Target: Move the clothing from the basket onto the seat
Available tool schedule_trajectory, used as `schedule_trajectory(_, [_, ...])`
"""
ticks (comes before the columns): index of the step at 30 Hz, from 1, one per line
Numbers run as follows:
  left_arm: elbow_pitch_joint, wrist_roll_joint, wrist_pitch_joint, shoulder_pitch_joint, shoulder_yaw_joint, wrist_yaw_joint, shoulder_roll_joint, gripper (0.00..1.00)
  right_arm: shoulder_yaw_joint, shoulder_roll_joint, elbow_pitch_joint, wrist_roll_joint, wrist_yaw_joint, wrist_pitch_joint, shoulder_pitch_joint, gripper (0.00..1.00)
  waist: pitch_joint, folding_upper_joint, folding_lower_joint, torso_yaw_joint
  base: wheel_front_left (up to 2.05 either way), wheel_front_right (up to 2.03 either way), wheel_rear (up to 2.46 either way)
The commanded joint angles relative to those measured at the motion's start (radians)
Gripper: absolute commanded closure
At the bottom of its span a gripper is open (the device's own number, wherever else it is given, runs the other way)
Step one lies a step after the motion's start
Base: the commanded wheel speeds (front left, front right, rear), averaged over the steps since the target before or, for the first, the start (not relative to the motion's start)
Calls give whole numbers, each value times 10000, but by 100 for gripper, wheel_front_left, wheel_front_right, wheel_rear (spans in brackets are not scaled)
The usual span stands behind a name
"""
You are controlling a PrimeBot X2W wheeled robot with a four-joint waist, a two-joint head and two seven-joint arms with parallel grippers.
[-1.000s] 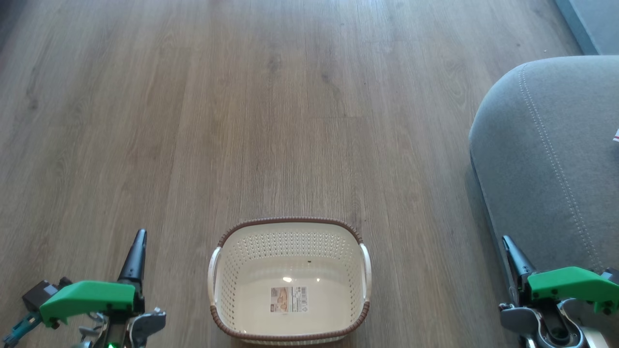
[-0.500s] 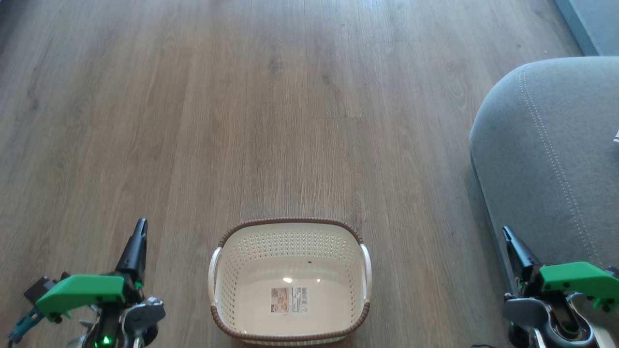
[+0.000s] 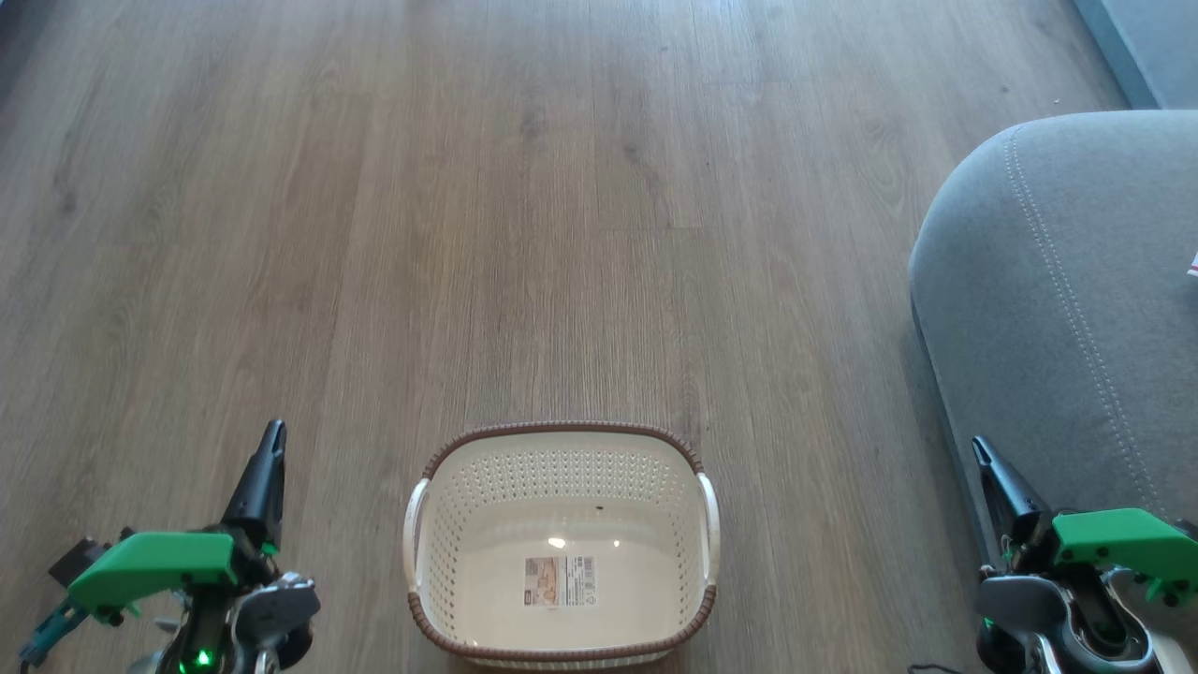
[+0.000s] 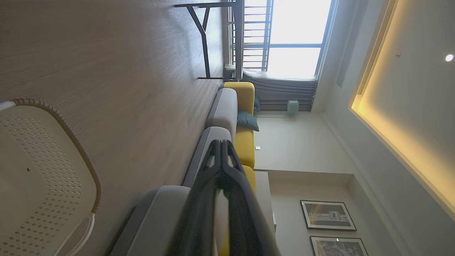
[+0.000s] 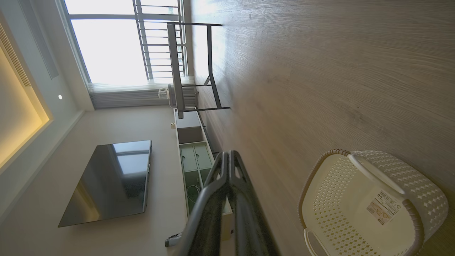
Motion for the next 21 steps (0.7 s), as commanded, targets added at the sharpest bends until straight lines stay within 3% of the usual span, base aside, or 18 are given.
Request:
schedule_trajectory(1, [-359,-50,33,-591,363,-67,72,100,163,-57,-412,66,69,65,-496,100,0,0,0,0,0,0,0])
schedule_trajectory(21, [-360,-51,33,-591,363,-67,72,100,152,-50,-411,58,69,74,-497,100,0,0,0,0,0,0,0])
